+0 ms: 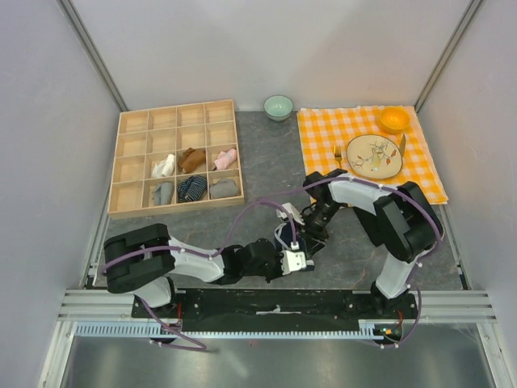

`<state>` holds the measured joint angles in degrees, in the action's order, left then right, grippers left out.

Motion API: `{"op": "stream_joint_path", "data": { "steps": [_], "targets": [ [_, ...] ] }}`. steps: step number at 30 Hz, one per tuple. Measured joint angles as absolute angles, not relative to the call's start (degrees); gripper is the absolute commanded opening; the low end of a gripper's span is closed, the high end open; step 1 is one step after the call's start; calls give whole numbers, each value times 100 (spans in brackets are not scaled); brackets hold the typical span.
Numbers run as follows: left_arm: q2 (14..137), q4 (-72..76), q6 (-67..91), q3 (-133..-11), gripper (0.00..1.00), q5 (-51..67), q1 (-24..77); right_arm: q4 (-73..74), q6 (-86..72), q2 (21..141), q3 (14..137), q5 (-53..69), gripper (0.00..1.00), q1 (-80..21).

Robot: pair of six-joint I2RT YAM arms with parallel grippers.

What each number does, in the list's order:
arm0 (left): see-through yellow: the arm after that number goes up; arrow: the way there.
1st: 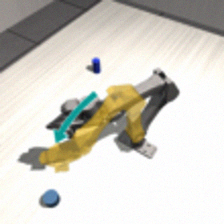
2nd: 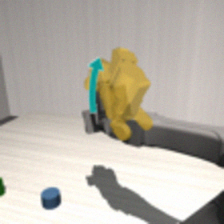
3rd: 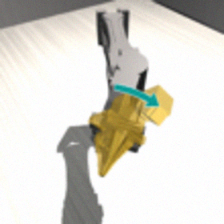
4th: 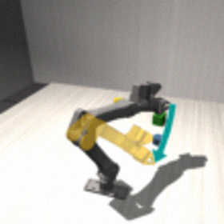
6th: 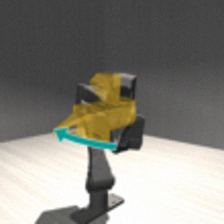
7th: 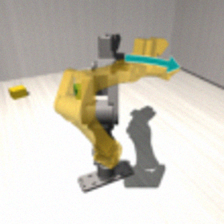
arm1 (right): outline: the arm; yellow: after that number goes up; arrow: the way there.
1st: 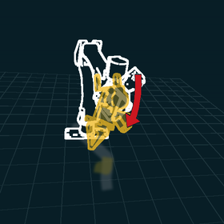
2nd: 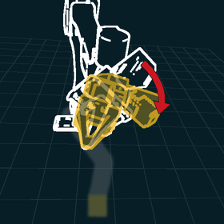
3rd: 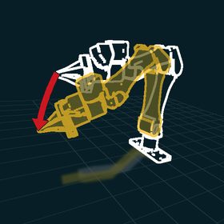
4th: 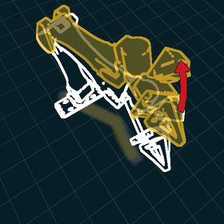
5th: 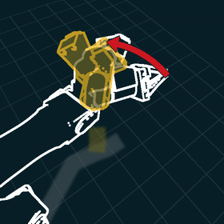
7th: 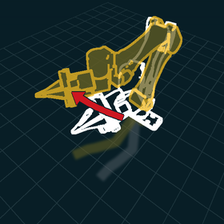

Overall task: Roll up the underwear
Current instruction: Roll the underwear to the center of the board.

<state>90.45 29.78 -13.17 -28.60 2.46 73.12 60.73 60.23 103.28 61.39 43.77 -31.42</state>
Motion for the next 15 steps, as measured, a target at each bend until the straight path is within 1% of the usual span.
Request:
{"op": "stream_joint_path", "data": {
  "steps": [9, 12, 13, 15],
  "targets": [
    [9028, 2786, -598, -2917, 2, 1793, 6270, 5920, 6176, 9144, 5986, 4431, 44, -2067],
    [9177, 2628, -272, -3085, 2, 2375, 5865, 5813, 6337, 8589, 5771, 4480, 46, -1907],
    [9236, 2602, -172, -3140, 2, 2541, 5763, 5767, 6420, 8403, 5660, 4534, 52, -1907],
    [9406, 2580, 93, -3258, 2, 2910, 5553, 5693, 6711, 8005, 5356, 4692, 59, -1920]
  ]
}}
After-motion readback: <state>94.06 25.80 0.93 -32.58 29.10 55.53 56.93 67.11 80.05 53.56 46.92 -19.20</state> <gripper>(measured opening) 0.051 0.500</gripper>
